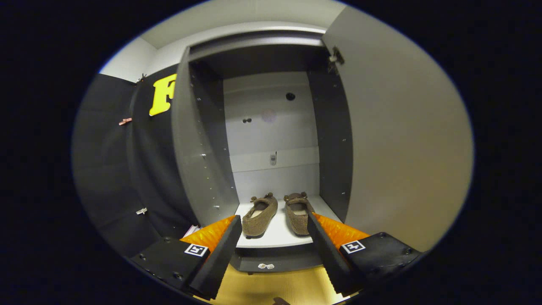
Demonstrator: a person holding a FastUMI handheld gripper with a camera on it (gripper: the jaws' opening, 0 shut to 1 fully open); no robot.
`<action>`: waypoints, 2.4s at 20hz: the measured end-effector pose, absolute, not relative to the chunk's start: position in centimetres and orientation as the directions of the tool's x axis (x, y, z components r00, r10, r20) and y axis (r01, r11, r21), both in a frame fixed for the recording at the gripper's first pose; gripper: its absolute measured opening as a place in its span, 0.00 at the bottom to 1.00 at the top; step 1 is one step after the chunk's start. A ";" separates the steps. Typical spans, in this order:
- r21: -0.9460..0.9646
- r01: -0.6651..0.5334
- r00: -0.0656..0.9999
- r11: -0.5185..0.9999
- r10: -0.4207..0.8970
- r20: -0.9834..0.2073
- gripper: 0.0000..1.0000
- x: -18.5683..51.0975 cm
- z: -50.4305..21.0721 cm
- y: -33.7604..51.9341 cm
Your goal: Open the shoe cabinet door, grab the shoes and put them into the shoe cabinet, then close the shoe cabinet door.
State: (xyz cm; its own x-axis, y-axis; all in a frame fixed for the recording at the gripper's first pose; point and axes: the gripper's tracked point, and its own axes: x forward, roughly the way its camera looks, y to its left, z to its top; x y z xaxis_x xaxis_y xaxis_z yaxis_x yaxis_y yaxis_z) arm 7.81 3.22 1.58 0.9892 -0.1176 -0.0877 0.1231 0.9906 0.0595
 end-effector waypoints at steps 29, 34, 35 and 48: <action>0.080 0.219 0.975 0.972 -0.221 0.011 0.98 -18.1 6.5 -20.0; 0.088 0.145 0.989 0.986 -0.145 -0.011 0.98 -14.9 5.8 -20.4; 0.089 0.139 0.990 0.986 -0.137 -0.023 0.98 -14.4 5.5 -20.5; 0.159 0.046 0.999 0.986 -0.042 -0.028 0.98 -10.7 4.6 -11.1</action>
State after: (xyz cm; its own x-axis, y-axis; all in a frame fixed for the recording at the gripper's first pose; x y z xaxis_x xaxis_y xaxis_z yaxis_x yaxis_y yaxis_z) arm -10.68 -11.12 4.60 0.9987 -0.0422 -0.0282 0.0461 0.9862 0.1588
